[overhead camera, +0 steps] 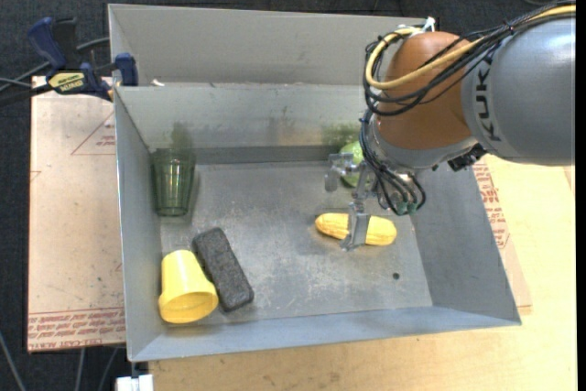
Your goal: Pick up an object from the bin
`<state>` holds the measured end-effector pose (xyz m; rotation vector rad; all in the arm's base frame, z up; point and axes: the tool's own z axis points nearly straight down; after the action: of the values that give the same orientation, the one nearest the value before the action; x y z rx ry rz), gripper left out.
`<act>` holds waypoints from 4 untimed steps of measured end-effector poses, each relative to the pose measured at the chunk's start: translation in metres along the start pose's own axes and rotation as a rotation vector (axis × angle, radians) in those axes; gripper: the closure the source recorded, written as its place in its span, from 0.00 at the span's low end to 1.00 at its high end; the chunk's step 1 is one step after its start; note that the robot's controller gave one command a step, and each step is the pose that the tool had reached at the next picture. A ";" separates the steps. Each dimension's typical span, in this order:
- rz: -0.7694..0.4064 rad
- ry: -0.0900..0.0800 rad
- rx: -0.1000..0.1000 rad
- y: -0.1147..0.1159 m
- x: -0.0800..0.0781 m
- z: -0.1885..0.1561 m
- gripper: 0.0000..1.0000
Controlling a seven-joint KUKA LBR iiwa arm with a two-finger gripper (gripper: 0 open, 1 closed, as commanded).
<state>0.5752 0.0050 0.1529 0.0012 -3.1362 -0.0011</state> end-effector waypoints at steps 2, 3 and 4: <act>-0.066 -0.012 -0.002 -0.018 -0.009 0.013 0.00; -0.082 -0.005 0.000 -0.052 -0.014 0.037 0.00; 0.013 -0.010 -0.001 -0.061 -0.004 0.036 0.00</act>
Offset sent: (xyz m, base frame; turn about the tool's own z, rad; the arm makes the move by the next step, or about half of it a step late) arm 0.0166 -0.0635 -0.0556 -0.1638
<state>0.5795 -0.0555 0.1168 -0.0198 -3.1461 -0.0031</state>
